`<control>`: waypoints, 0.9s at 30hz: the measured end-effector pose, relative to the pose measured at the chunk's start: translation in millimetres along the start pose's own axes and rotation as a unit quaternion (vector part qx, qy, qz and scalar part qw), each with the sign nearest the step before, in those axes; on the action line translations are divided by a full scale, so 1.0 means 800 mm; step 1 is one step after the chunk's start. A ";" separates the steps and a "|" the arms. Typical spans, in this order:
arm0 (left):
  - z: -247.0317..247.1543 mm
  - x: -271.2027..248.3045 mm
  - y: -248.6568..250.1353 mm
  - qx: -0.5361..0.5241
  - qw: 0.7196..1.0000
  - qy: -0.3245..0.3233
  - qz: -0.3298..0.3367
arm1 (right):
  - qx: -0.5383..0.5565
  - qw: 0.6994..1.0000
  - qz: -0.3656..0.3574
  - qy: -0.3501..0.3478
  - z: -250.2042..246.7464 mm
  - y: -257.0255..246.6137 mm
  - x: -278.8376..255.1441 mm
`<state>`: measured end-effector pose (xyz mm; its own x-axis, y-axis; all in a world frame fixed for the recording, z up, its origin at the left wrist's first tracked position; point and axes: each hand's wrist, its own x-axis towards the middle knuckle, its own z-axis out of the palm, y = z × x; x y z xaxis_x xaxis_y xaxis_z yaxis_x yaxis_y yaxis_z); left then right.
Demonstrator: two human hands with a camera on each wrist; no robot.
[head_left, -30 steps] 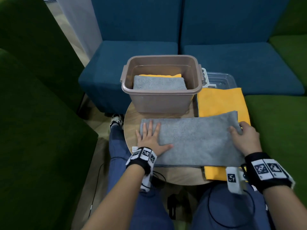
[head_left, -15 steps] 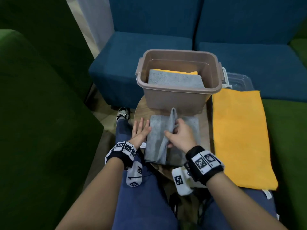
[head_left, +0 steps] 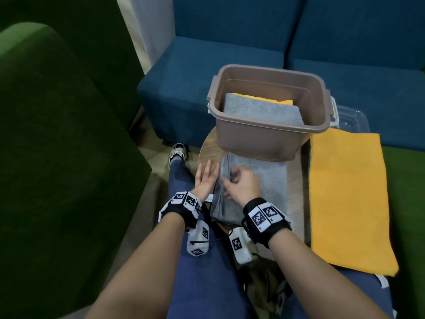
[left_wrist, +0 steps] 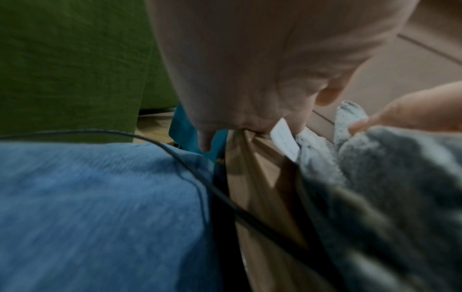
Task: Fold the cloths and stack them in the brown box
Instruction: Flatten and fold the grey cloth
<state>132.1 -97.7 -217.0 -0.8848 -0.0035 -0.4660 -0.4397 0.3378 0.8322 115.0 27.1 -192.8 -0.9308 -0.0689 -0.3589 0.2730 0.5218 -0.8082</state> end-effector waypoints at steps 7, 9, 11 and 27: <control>0.004 -0.003 -0.001 0.024 1.000 -0.004 -0.003 | -0.155 0.978 -0.110 -0.089 -0.002 0.021 -0.007; 0.003 0.003 -0.009 0.184 0.983 -0.008 0.001 | -0.177 0.967 -0.126 -0.132 -0.001 0.024 -0.011; 0.003 0.002 -0.009 0.223 0.975 -0.007 0.017 | -0.162 0.967 -0.131 -0.144 -0.003 0.028 -0.013; 0.026 -0.010 0.036 0.455 0.886 0.073 -0.039 | -0.390 0.917 -0.016 -0.084 -0.110 0.092 0.018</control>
<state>129.8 -68.0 -195.4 -0.8965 -0.1600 -0.4131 -0.2527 0.9506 0.1802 100.1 138.9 -216.5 -0.8672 -0.1900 -0.4603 -0.0707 0.9620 -0.2639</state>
